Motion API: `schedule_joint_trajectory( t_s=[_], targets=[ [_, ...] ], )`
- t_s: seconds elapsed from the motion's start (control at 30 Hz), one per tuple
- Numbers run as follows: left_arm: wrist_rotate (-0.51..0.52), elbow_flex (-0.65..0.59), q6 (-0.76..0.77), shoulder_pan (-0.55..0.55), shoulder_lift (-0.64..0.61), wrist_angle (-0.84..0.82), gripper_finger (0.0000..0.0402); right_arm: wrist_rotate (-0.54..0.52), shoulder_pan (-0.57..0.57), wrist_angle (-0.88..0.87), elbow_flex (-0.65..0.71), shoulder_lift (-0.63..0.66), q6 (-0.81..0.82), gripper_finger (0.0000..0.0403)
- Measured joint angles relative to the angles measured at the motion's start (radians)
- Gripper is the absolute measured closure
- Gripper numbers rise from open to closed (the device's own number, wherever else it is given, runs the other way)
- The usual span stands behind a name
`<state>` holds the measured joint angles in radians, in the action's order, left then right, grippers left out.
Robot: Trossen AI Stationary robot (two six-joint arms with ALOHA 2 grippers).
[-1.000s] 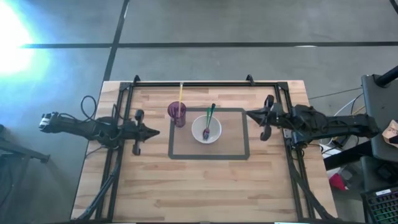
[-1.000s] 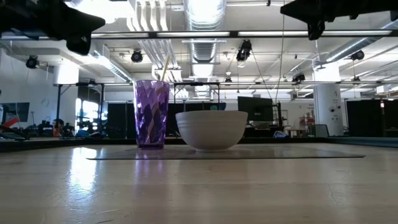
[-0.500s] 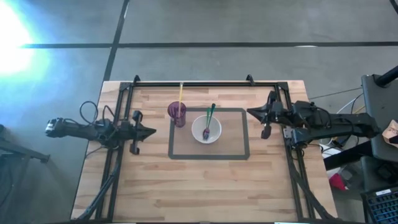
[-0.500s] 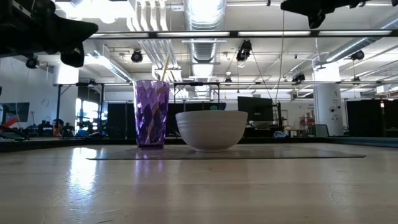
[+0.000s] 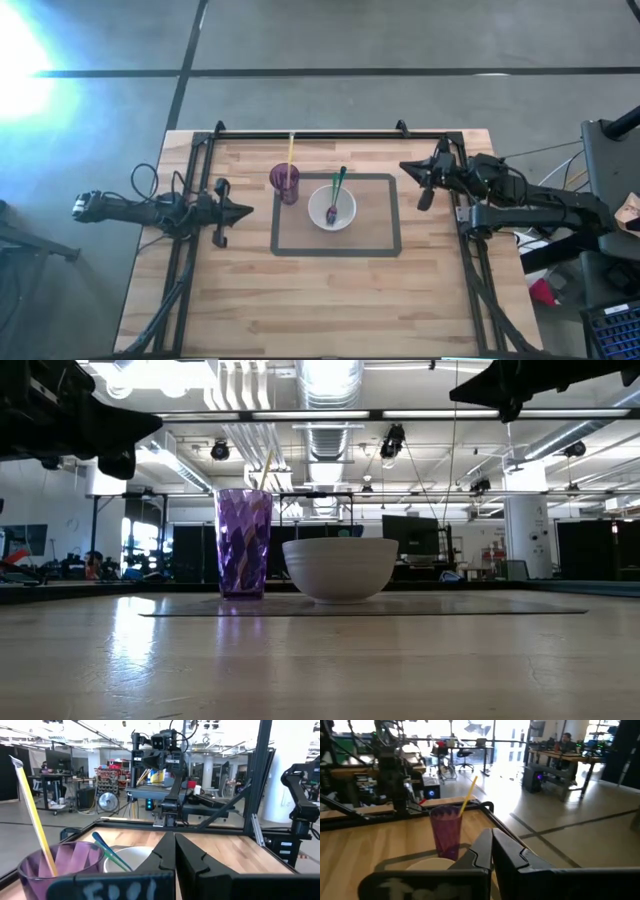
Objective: Pick & Place Utensil
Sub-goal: Return to Home Position
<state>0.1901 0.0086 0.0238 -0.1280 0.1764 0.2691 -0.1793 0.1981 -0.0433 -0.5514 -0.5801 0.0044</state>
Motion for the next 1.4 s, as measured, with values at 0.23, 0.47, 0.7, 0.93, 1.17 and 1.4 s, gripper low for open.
schedule_joint_trajectory(
  t_s=[0.23,0.47,0.7,0.93,1.17,1.4],
  targets=[
    [0.013,0.002,0.006,0.000,0.000,0.000,0.0401,0.075,0.021,0.017,0.054,0.037,-0.003,0.0394],
    [0.013,0.002,0.013,0.000,0.000,0.000,0.0401,0.075,0.021,0.104,0.194,0.099,0.046,0.0394],
    [0.013,0.002,0.014,0.000,0.001,-0.001,0.0401,0.075,0.021,0.260,0.351,0.174,0.071,0.0394],
    [0.013,0.002,0.014,0.000,0.001,-0.001,0.0401,0.075,0.021,0.295,0.462,0.245,0.078,0.0394],
    [0.013,0.002,0.014,0.000,0.001,-0.001,0.0401,0.075,0.021,0.312,0.528,0.334,0.095,0.0394],
    [0.013,0.002,0.014,0.000,0.001,-0.001,0.0401,0.098,0.021,0.311,0.541,0.402,0.121,0.0394]
  ],
)
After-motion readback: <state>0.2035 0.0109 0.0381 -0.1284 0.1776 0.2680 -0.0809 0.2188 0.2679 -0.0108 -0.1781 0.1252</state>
